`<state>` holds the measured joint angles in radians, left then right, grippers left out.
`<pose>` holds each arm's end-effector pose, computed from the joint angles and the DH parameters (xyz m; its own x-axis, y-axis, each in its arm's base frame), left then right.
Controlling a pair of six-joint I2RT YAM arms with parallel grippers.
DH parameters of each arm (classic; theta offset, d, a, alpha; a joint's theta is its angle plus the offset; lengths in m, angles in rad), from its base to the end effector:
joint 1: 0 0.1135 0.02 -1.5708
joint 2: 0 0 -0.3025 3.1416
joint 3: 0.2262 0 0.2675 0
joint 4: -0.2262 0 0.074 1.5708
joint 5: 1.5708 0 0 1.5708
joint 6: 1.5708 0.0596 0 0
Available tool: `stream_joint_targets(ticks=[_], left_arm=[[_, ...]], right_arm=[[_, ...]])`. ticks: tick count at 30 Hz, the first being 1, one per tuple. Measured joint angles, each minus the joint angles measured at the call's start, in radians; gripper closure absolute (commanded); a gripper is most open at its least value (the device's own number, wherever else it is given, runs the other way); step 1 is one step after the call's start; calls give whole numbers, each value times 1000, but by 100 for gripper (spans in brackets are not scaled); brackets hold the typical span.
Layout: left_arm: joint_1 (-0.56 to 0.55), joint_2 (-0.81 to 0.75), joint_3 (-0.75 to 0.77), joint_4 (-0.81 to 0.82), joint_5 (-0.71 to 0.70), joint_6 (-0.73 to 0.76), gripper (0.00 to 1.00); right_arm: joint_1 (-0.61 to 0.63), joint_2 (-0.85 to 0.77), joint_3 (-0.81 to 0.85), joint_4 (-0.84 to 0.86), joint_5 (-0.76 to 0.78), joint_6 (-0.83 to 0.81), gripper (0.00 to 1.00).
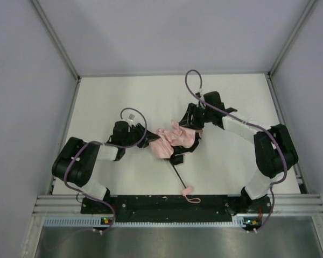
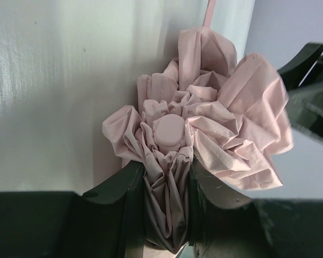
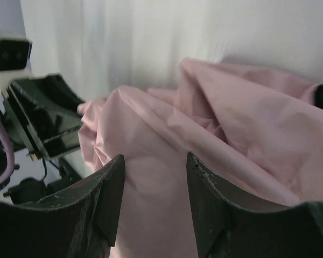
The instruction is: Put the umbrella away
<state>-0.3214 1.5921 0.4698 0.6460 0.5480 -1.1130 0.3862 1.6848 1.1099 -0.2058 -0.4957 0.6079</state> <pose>0.2791 -0.1257 0.1498 -0.8282 -0.5312 -0.1785 -0.0769 0.4232 -0.9028 0.3558 0.1753 0.2337 -0.9032 0.1751 -0.3920 -0.1566 0.7158 0.6805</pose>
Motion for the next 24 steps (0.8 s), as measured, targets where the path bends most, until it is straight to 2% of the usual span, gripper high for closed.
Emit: stream_joint_targets(ticks=[4, 10, 18, 24], left_arm=[[0, 0, 0, 0, -14, -28, 100], [-3, 0, 1, -46, -48, -66, 100], [-27, -26, 56, -183, -117, -71, 100], [-55, -26, 207, -461, -184, -68, 100]], right_arm=[[138, -1, -89, 108, -8, 84, 51], [282, -16, -181, 206, 50, 135, 43], [328, -10, -180, 240, 133, 12, 19], [400, -53, -202, 250, 245, -172, 17]])
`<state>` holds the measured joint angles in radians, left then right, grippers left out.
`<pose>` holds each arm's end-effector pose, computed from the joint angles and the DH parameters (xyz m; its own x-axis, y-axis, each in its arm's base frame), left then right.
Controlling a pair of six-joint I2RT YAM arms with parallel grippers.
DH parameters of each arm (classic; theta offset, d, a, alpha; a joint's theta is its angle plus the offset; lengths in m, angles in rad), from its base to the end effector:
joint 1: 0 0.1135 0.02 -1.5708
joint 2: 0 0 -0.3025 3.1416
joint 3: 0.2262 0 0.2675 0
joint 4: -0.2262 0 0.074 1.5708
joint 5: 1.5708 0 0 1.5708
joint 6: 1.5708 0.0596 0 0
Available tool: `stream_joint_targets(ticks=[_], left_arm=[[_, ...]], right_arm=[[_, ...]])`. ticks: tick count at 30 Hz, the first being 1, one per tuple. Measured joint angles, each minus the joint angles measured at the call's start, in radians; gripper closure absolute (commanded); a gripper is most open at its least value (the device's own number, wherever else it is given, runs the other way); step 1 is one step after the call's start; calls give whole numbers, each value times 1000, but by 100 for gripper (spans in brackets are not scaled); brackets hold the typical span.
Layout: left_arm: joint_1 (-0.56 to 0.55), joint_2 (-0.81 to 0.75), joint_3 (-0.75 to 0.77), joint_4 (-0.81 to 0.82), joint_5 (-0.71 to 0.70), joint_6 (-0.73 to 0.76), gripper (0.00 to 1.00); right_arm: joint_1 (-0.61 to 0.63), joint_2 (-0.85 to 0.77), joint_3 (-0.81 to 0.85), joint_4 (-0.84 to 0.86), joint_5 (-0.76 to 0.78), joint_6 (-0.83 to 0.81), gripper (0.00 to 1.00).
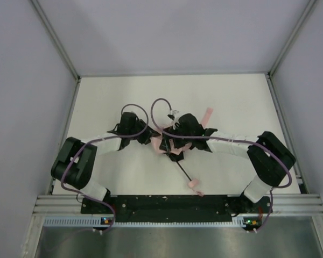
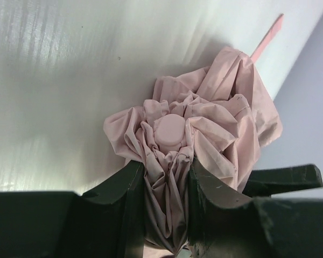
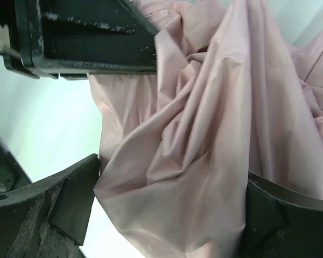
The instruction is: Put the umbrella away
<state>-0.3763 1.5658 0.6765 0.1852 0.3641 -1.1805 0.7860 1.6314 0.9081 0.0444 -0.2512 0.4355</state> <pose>0.2974 -0.1403 0.1674 -0.7801 -0.6209 -0.0768 -0.3301 0.5127 -0.7926 0.2552 0.2765 0.2052 -0.7491 -0.1718 -0.6398 -0.5581 0.6839 0.4698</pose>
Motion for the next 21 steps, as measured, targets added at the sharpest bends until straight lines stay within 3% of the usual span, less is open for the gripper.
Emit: stream_joint_targets(ticks=[7, 11, 16, 21], left_arm=[[-15, 0, 127, -294, -99, -27, 100], [-28, 0, 197, -450, -182, -51, 100], [-51, 4, 228, -571, -248, -108, 100], [-70, 13, 237, -596, -294, -179, 100]], right_arm=[[114, 47, 44, -21, 191, -192, 22], [189, 120, 82, -5, 331, -274, 30], [249, 168, 87, 28, 475, -294, 57], [262, 195, 72, 81, 512, -290, 85]])
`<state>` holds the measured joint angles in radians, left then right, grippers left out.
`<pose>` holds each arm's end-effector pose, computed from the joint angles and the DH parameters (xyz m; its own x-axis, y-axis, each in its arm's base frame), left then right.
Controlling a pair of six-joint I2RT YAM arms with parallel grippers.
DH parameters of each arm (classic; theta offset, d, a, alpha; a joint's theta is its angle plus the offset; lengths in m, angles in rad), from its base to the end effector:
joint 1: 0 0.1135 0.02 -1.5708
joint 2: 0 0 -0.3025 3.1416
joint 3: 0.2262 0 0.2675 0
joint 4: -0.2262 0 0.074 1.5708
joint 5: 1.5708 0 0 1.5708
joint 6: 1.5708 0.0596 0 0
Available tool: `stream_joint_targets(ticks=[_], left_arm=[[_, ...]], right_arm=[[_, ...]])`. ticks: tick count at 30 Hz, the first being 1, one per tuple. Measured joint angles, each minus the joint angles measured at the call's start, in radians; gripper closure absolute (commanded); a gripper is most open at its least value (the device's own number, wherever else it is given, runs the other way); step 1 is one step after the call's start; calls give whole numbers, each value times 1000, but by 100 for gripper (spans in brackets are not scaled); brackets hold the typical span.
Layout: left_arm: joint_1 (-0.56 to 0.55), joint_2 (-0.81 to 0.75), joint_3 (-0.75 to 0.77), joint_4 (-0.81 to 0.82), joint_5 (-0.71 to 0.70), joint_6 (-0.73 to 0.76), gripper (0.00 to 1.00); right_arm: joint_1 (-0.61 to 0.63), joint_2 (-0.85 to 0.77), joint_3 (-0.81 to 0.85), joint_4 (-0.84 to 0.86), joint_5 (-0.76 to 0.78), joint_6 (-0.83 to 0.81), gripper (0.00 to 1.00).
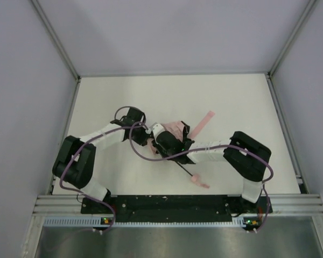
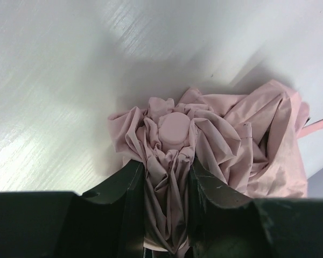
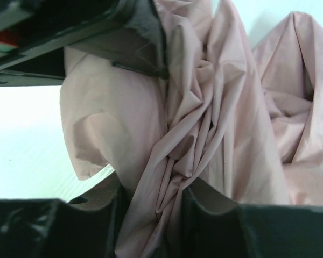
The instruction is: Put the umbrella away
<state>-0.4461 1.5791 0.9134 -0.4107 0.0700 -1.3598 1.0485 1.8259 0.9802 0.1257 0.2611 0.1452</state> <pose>0.2940 -0.1452 0.1847 -0.6165 -0.7864 -0.0392 -0.6801 0.5568 -0.4769 0.2194 0.3503 0.1641 -0.4326 -0.4714 -0.7685 -0.6851 0.7260 -0.0596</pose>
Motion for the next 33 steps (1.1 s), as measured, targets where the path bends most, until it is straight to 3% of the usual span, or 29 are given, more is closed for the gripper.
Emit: stream_joint_targets(ticks=[2, 4, 6, 9, 10, 13, 21, 25, 33], left_arm=[[0, 1, 0, 5, -11, -6, 100], [0, 1, 0, 5, -18, -2, 100], [-1, 1, -2, 6, -16, 1, 81], [0, -4, -23, 40, 0, 16, 44], [1, -13, -43, 71, 8, 22, 23], [17, -64, -131, 182, 55, 32, 4], [117, -194, -233, 347, 175, 64, 2], [133, -310, -285, 347, 189, 62, 2], [109, -443, -426, 362, 247, -46, 2]], right_arm=[[2, 6, -6, 24, -11, -6, 100], [0, 4, -27, 63, -31, 3, 100], [-10, -7, -68, 124, -59, 26, 100], [-40, -26, -138, 225, -135, 74, 100], [-55, -31, -159, 259, -166, 96, 100], [-102, -39, -220, 360, -274, 186, 100], [-224, 16, -332, 641, -610, 462, 100], [-275, 78, -359, 778, -752, 618, 100], [-329, 188, -377, 980, -914, 860, 100]])
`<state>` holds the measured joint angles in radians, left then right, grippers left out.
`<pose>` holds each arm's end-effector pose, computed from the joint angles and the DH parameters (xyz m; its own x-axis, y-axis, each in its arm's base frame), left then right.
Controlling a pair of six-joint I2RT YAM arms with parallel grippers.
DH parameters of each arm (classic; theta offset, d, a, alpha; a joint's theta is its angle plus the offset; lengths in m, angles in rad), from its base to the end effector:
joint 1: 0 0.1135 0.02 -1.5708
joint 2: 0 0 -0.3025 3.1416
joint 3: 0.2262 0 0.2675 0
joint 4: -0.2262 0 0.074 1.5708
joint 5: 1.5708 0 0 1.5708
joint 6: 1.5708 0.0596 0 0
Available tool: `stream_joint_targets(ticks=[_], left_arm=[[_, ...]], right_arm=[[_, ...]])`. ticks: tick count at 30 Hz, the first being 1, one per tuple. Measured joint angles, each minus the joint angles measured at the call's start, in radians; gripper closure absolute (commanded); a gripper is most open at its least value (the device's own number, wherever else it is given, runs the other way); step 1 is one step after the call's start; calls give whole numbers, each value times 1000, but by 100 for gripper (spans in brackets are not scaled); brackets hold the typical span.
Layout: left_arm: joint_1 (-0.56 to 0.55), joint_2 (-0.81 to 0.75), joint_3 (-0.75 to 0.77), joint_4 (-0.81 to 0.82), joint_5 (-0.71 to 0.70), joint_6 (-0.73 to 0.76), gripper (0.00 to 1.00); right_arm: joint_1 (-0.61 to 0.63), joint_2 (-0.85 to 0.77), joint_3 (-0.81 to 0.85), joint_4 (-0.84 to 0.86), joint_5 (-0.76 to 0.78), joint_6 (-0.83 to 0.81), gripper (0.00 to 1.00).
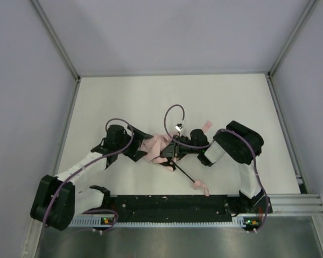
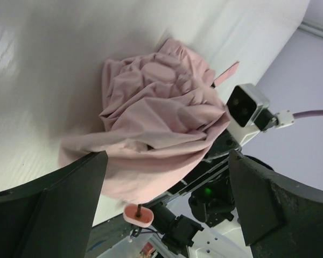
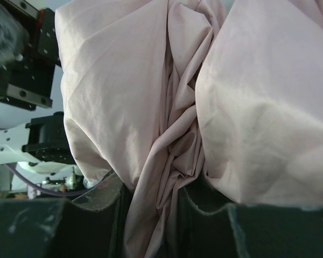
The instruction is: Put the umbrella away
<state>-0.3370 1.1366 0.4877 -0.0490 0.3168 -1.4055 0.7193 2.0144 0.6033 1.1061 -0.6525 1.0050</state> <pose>0.2173 -0.0958 0.1942 -0.6319 -0.7717 0.0714 -0.5094 0.3442 -0.7887 0.2517 0.2685 0.1025 -0.9308 0.0764 -0.3574 -0.3235 0.2829 0.9029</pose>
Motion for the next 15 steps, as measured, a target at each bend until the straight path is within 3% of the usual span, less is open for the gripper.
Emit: stream_joint_targets(ticks=[6, 12, 15], left_arm=[[-74, 29, -15, 10, -18, -61, 2], [-144, 218, -15, 124, -47, -86, 2], [-160, 281, -9, 212, -35, -110, 8]], right_arm=[[-17, 26, 8, 39, -33, 74, 100], [-22, 49, 24, 51, -66, 116, 100], [-32, 61, 26, 68, -87, 141, 100]])
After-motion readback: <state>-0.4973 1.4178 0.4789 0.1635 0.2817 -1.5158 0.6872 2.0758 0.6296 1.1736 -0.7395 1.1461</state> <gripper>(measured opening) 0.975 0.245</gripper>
